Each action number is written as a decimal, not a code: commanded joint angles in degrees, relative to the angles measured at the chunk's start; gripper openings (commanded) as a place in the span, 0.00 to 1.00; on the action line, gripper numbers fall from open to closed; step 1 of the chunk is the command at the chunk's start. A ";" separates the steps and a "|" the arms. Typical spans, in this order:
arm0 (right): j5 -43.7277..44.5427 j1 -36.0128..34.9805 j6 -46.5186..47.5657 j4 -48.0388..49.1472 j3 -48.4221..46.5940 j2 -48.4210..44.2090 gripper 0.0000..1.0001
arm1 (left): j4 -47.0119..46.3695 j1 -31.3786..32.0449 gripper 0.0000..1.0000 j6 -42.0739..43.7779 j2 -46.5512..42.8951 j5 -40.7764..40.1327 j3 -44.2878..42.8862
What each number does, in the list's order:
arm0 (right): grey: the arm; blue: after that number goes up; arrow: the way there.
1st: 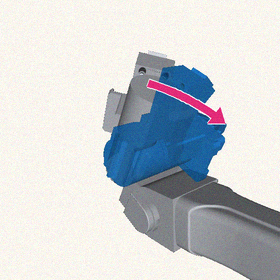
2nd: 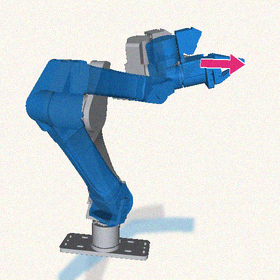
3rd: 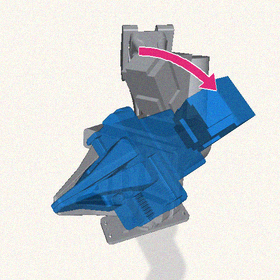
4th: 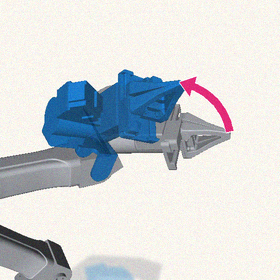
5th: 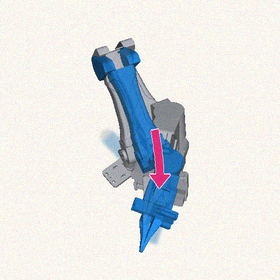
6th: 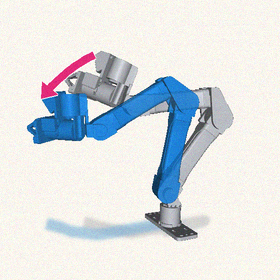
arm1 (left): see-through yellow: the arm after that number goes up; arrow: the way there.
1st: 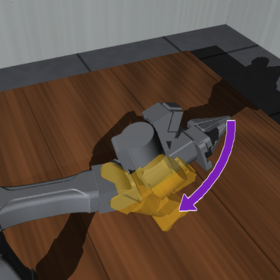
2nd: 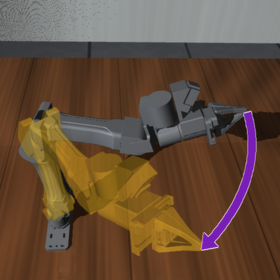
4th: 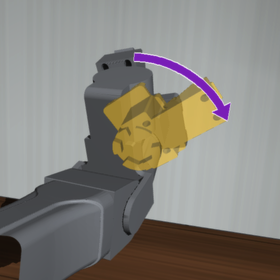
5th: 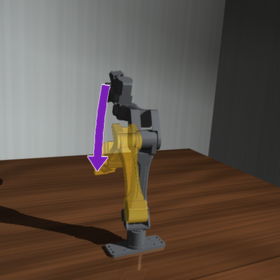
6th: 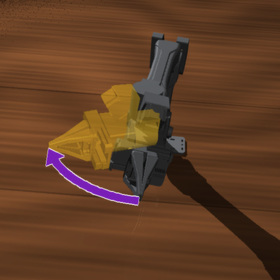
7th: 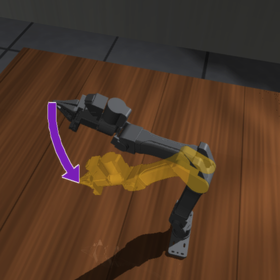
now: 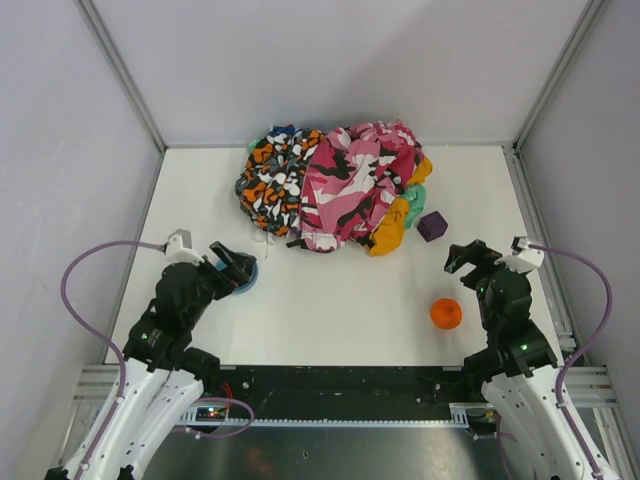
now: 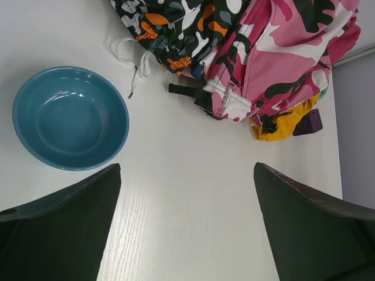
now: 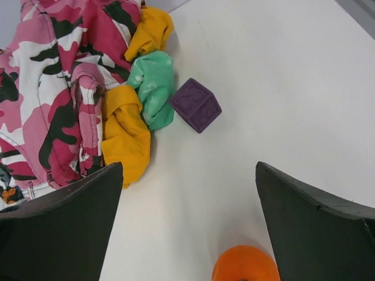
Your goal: Pick out a specific cloth from the pile
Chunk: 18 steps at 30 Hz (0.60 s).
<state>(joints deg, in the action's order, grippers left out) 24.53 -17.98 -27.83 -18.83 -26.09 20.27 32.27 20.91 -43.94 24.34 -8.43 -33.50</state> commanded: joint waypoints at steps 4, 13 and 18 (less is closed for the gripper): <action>-4.25 0.14 2.49 5.71 1.31 -2.01 0.99 | -0.88 0.28 1.00 2.17 2.11 2.92 -0.81; -13.30 0.14 6.48 10.32 2.66 1.52 0.99 | -3.00 1.27 1.00 3.30 12.20 7.31 -1.60; -21.60 0.13 9.54 14.87 2.87 9.78 0.99 | -6.39 5.20 1.00 4.81 20.51 6.81 -3.30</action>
<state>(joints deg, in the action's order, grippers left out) 10.98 -17.89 -21.93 -10.22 -23.49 24.49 30.20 23.44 -41.76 40.38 -2.68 -33.61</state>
